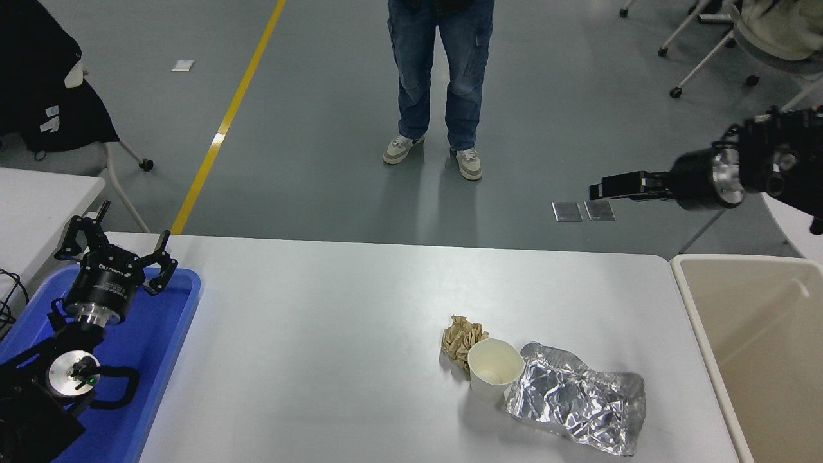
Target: Clean the table surface
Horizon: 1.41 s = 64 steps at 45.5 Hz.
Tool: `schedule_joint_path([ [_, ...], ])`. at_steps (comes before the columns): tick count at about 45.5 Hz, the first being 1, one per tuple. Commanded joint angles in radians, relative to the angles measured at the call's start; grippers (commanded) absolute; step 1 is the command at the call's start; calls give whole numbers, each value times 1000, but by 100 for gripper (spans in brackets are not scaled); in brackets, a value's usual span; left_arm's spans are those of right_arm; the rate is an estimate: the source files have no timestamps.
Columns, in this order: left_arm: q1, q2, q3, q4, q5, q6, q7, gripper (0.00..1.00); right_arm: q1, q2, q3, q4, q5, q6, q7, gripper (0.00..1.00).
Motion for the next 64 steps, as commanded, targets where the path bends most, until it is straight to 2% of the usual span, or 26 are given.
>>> schedule_joint_path([
  [1, 0, 0, 0, 0, 0, 0, 0, 100, 69, 127, -93, 102, -119, 11, 2, 99],
  [28, 0, 0, 0, 0, 0, 0, 0, 100, 106, 336, -176, 119, -138, 11, 2, 99],
  [47, 0, 0, 0, 0, 0, 0, 0, 100, 26, 417, -169, 92, -133, 10, 2, 99],
  [64, 0, 0, 0, 0, 0, 0, 0, 100, -86, 480, -162, -39, -130, 5, 2, 98],
])
